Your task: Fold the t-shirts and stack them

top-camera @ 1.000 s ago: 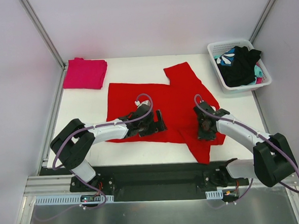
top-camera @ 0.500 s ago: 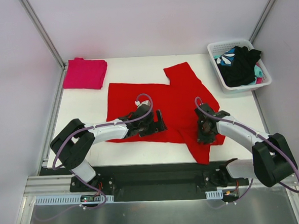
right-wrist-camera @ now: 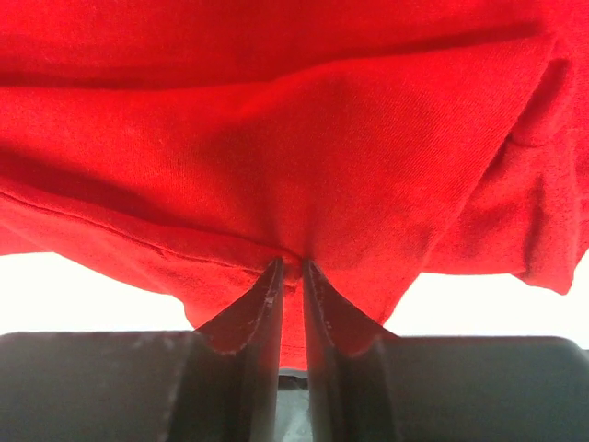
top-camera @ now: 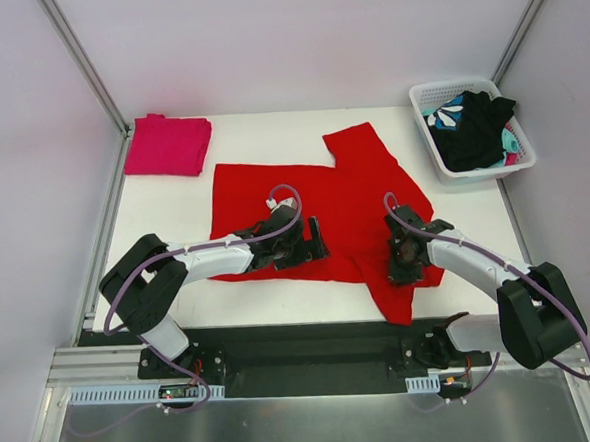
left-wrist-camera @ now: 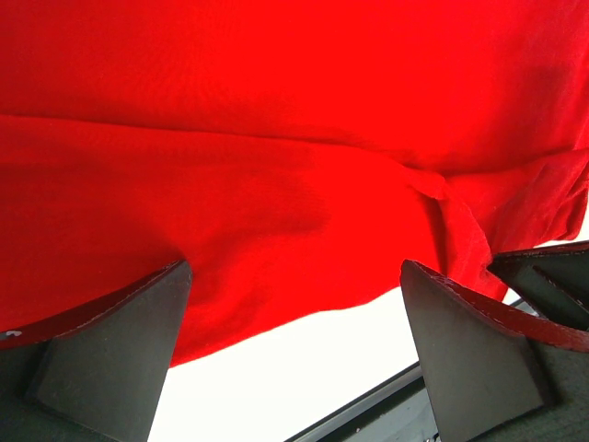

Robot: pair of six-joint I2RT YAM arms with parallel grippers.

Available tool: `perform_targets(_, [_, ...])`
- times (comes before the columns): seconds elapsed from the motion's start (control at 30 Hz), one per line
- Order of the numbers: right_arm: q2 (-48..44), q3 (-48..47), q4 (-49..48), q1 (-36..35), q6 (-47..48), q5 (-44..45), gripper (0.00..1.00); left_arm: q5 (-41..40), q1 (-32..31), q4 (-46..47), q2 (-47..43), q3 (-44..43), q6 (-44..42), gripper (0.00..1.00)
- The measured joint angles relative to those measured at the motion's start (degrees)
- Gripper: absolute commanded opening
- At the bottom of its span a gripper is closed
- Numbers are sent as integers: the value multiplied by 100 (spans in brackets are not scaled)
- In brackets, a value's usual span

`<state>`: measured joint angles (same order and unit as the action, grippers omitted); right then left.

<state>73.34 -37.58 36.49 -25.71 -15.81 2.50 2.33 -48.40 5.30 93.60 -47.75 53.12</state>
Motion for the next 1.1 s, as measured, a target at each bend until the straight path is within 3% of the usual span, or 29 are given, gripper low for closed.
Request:
perform_targets(0.1, [2,0,-22,0,17,-35,1,0,0,-7,4,-15,0,99])
perform_targets(0.37, [129,-162,85,0,125,-15,1,0,0,-11,4,-17,0,99])
perform_targets(0.73, [221,-1255,407,0,673,439,1,0,0,-26,13,-33,0,99])
perform_targets(1.1, [1132,-2326,472,-9,1222,428,1,2,0,-48,26,-55,0,99])
